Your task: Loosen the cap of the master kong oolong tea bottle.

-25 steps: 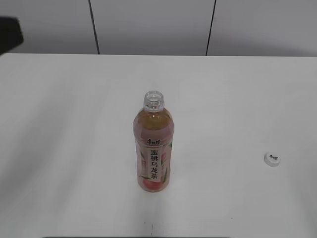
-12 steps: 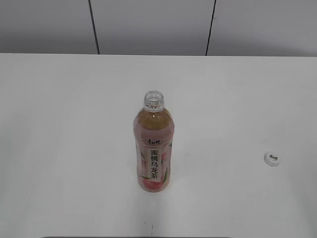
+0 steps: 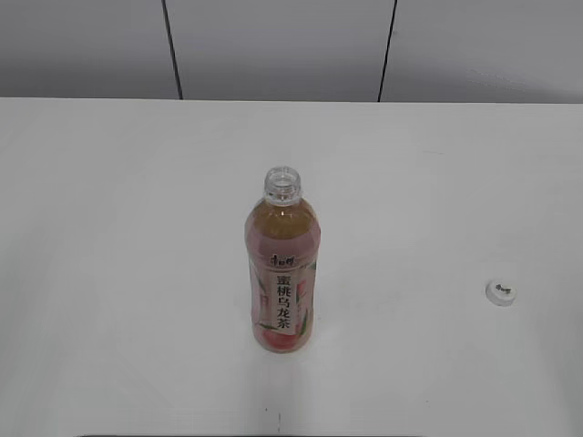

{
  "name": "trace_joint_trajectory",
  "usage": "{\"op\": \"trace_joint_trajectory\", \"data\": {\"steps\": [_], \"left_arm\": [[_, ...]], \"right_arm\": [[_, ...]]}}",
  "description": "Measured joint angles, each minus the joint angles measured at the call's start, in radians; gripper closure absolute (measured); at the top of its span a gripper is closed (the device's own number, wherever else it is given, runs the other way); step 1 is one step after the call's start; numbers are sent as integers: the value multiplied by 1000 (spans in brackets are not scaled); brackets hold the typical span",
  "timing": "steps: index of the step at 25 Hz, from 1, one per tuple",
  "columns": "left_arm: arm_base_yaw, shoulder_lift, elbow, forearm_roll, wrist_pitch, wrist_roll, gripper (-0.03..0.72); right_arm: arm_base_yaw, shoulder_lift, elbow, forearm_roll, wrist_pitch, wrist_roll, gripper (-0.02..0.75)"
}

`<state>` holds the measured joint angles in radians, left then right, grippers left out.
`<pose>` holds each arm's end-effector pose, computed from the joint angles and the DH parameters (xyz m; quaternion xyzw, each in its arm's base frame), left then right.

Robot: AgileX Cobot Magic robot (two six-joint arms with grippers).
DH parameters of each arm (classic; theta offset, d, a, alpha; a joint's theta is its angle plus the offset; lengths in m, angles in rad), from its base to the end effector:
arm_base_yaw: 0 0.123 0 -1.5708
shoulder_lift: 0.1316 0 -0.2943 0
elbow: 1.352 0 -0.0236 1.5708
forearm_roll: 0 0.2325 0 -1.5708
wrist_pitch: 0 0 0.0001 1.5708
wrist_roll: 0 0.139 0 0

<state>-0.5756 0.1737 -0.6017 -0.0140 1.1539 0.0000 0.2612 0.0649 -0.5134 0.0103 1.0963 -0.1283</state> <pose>0.0171 -0.0132 0.2636 0.2539 0.8565 -0.1343 0.4289 0.0160 0.0056 0.2454 -0.1695 0.8585 0.0373 0.4825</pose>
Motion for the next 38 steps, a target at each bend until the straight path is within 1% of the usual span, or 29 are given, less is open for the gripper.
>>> {"op": "trace_joint_trajectory", "data": {"steps": [2, 11, 19, 21, 22, 24, 27, 30, 32, 34, 38], "left_arm": [[0, 0, 8, 3, -47, 0, 137], [0, 0, 16, 14, -149, 0, 139], [-7, -3, 17, 8, -334, 0, 140], [27, -12, 17, 5, -378, 0, 148], [57, -21, 17, 5, -392, 0, 151], [129, -42, 17, 5, -411, 0, 160], [256, -77, 17, 5, -422, 0, 169], [363, -85, 17, 5, -427, 0, 184], [419, -85, 17, 5, -427, 0, 193], [464, -85, 17, 5, -427, 0, 198], [510, -85, 17, 5, -427, 0, 200]], "right_arm": [[0, 0, 0, 0, 0, 0, 194], [0, 0, 0, 0, 0, 0, 194], [-10, -13, 0, 0, 0, 0, 194], [-42, -23, 0, 0, 0, 0, 194], [-65, -32, 0, 0, 0, 0, 194], [-109, -60, 0, 0, 1, 0, 194], [-173, -70, 0, 0, 1, 0, 194], [-200, -71, 0, 0, 1, 0, 194], [-201, -71, 0, 0, 1, 0, 194], [-201, -71, 0, 0, 1, 0, 194], [-201, -71, 0, 1, 1, 0, 194]]}}
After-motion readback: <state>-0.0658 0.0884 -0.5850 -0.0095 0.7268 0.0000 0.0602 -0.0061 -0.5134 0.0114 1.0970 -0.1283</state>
